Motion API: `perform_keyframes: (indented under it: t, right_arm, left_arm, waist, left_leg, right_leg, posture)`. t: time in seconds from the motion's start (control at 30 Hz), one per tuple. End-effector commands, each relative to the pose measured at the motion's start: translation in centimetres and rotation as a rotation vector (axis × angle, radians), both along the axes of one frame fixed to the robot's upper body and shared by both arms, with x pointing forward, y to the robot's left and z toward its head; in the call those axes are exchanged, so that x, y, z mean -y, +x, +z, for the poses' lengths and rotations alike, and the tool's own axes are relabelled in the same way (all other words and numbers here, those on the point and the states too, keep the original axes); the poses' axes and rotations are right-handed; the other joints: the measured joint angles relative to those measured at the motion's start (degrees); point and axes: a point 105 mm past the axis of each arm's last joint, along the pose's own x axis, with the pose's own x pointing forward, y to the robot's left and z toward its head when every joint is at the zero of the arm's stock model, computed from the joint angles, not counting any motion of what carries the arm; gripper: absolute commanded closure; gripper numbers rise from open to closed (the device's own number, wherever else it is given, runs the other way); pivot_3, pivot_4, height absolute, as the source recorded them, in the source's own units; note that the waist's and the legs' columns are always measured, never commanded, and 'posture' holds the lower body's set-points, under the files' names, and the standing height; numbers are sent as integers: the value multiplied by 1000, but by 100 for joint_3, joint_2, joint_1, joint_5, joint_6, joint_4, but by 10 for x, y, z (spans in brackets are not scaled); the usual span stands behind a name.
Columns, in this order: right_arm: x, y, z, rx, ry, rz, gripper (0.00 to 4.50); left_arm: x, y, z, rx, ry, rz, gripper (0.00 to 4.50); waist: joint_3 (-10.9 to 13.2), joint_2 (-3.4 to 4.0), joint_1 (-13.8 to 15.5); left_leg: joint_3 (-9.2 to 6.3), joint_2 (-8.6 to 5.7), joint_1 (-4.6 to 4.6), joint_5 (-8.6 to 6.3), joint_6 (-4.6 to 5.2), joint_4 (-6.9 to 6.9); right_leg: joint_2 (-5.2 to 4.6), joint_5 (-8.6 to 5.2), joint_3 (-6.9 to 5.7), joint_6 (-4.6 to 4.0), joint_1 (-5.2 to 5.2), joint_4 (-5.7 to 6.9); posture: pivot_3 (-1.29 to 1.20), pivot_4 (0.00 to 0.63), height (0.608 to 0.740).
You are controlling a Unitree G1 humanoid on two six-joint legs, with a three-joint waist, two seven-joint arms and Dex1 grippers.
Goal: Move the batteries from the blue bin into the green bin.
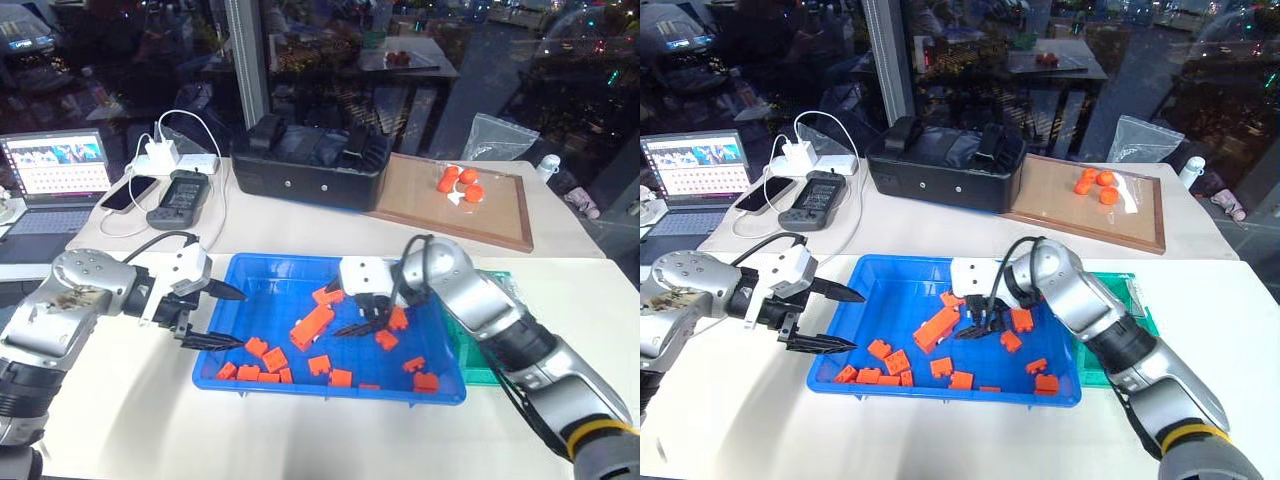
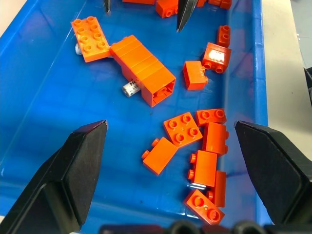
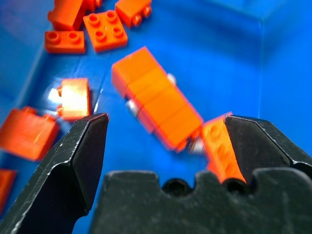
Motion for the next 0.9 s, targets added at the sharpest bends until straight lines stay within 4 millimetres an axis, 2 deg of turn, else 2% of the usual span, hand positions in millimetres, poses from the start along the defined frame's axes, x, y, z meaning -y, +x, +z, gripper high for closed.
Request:
perform_keyframes:
  t: [0.03,0.1,0.2,0.3,0.33,0.37,0.4,0.53,0.67,0.8,0.9]
  right_arm:
    - [-10,8,-6,32,-39,49,111]
    - [-12,8,-15,-9,-61,52,111]
    - [-14,7,-23,-37,-81,71,782]
    - [-14,5,-22,-42,-83,84,1823]
    - [-14,4,-21,-44,-82,87,2378]
    - [-13,4,-18,-47,-76,88,2552]
    - [-12,3,-15,-47,-72,89,2948]
    - [3,-6,6,-85,-48,87,3002]
    - [22,-12,17,-123,-49,44,3002]
    - [73,0,19,-95,-119,-146,3002]
    - [94,15,14,-19,-157,-257,3002]
  left_arm:
    - [0,-3,11,50,-3,7,0]
    - [1,-4,10,50,-9,14,0]
    - [1,-6,10,49,-13,19,0]
    - [1,-5,10,53,-19,25,0]
    - [1,-5,10,54,-20,26,0]
    - [2,-4,11,54,-21,26,0]
    - [2,-4,11,54,-22,25,0]
    - [3,-2,11,56,-23,18,0]
    - [4,-2,12,56,-24,8,0]
    - [5,0,11,59,-28,-2,0]
    - [6,1,11,59,-30,-8,0]
  waist:
    - [0,-1,0]
    - [0,-1,-2]
    - [0,-1,-16]
    - [0,-1,-25]
    - [0,-1,-25]
    - [0,-1,-27]
    - [0,-1,-29]
    - [0,0,-16]
    - [0,-1,-11]
    - [0,-1,8]
    - [0,-2,8]
  left_leg:
    - [1,0,0,0,0,0]
    - [1,4,2,0,-1,-1]
    - [2,8,4,1,-2,-1]
    - [2,9,5,2,-4,-1]
    - [2,10,8,2,-4,-1]
    - [2,10,8,2,-4,-1]
    - [3,10,8,2,-4,-1]
    - [3,10,8,2,-5,-2]
    - [5,10,9,2,-6,-2]
    - [6,11,11,2,-6,-4]
    - [13,9,10,2,-7,-4]
  right_leg:
    - [0,-2,0,-3,-3,13]
    - [6,-5,-1,-10,-5,19]
    - [9,-9,0,-16,-7,32]
    - [10,-10,0,-19,-9,37]
    - [10,-10,-1,-19,-8,38]
    - [10,-10,-1,-19,-8,38]
    - [10,-10,-1,-19,-8,38]
    - [9,-11,-1,-20,-9,39]
    - [8,-11,-2,-20,-8,37]
    - [8,-13,-4,-26,-10,37]
    - [2,-14,-3,-27,-12,35]
  posture:
    - [0,150,735]
    - [0,150,735]
    - [0,150,735]
    - [0,150,735]
    - [0,150,735]
    - [0,150,735]
    - [0,150,735]
    - [0,150,735]
    - [0,150,735]
    - [0,150,735]
    - [0,150,735]
